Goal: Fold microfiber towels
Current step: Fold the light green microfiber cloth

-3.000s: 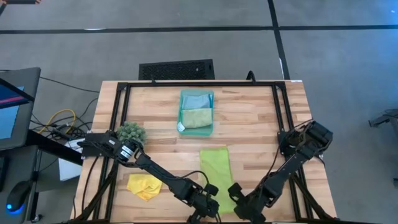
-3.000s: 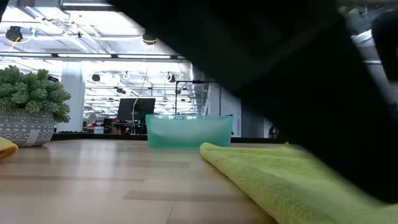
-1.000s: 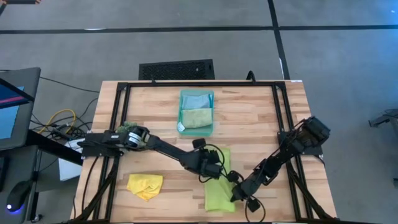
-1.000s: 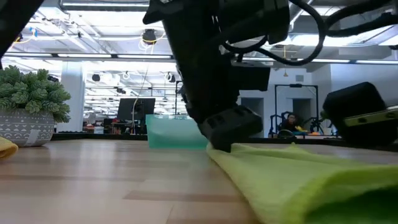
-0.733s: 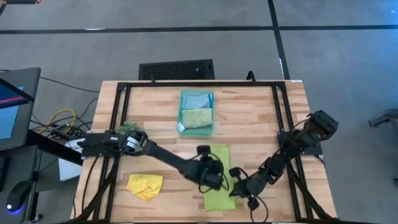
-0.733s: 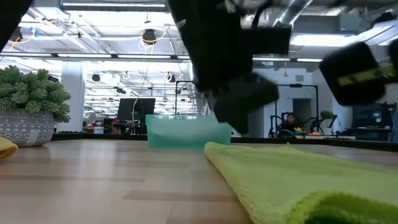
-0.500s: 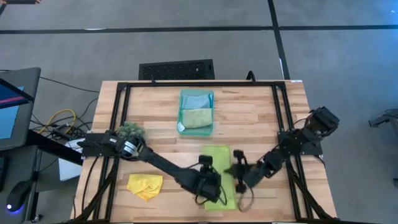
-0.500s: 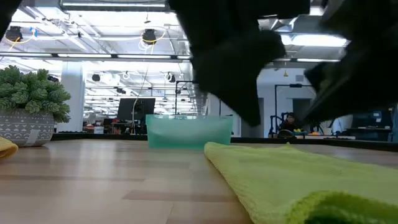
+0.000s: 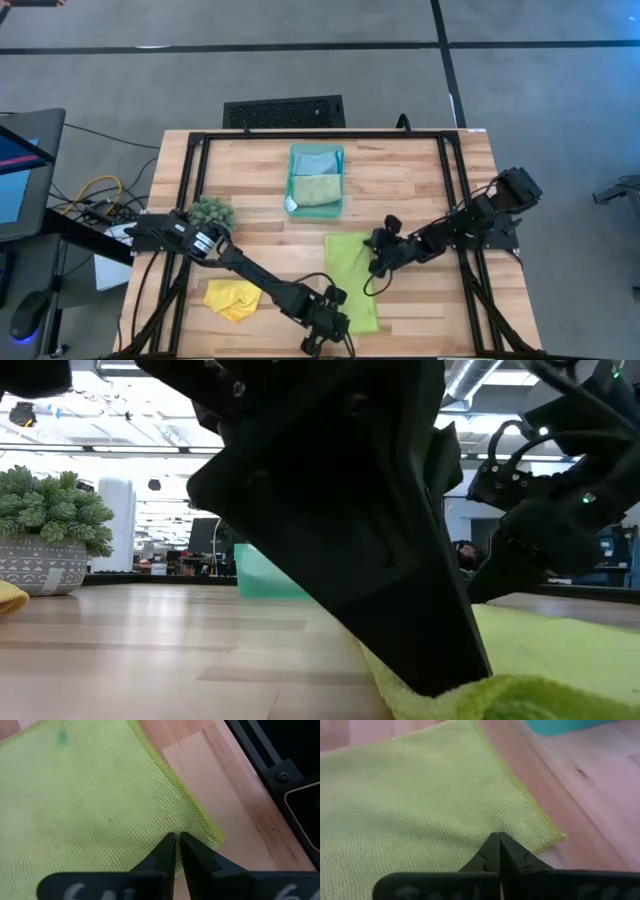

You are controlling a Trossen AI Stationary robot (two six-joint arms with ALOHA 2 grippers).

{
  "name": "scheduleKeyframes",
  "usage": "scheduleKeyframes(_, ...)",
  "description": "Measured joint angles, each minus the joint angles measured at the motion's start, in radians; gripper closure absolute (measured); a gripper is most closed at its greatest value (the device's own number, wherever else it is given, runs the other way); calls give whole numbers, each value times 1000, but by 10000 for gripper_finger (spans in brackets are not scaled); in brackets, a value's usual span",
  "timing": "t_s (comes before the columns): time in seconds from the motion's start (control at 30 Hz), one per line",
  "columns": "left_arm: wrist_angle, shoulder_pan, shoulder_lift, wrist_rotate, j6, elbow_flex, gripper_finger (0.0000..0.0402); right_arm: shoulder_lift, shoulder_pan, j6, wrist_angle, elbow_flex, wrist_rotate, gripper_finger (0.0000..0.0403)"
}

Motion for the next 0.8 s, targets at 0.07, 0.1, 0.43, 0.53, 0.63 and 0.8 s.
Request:
scheduleKeyframes(0.07,-2,1,0,-1,0,8,379,0,-2,-3,-3,-2,18,390)
scheduleKeyframes(0.1,-14,1,2,-2,12,20,379,0,0,-5,-7,-2,33,390)
scheduleKeyframes(0.43,-98,-53,4,-112,67,145,379,-227,205,-128,-13,-5,72,389)
scheduleKeyframes(0.53,-128,-71,4,-154,81,148,379,-244,305,-217,70,-5,-14,387)
scheduleKeyframes(0.63,-163,-67,4,-171,70,148,379,-185,386,-295,237,-4,-104,377)
scheduleKeyframes(0.8,-122,-46,4,-148,89,149,379,32,448,-387,654,2,-194,354)
